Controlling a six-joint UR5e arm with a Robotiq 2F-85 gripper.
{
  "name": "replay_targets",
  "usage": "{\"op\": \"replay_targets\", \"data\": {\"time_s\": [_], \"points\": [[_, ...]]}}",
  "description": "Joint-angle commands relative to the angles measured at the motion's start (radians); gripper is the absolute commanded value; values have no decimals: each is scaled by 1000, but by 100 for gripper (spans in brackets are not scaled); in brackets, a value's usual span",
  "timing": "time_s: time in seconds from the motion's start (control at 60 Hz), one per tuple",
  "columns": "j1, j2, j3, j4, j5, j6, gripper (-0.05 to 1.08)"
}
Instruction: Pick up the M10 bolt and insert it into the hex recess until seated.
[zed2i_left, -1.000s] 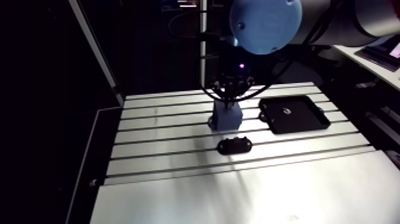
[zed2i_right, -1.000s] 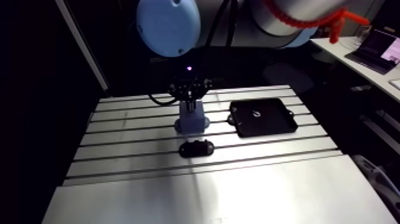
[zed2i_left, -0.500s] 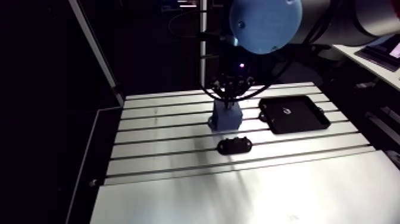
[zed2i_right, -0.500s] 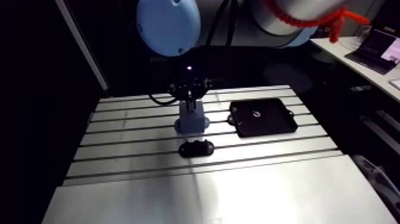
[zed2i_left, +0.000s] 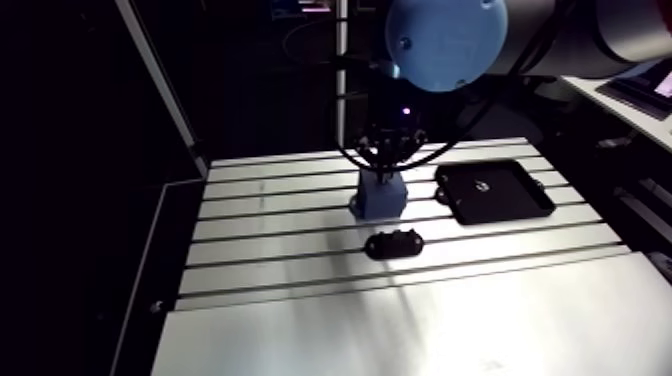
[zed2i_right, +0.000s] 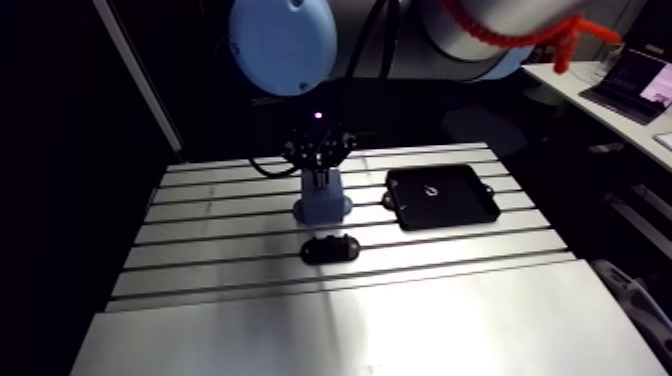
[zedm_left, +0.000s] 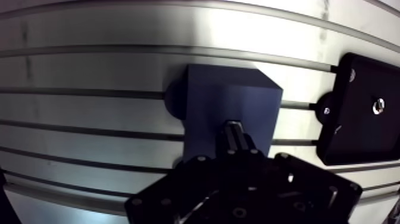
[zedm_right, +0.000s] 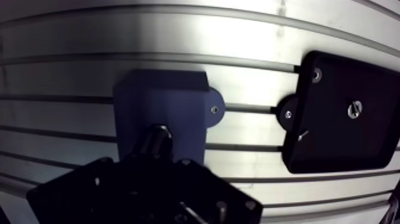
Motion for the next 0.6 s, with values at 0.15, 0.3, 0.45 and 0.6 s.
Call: {"op": "replay_targets", "data": {"time_s": [0.15,0.3,0.45,0.6], "points": [[1,9,0,-3,-1,0,106],[1,11,-1,-3,-1,0,106],[0,9,-3,-2,0,0,106],[1,5,-7,3,0,0,106]]}}
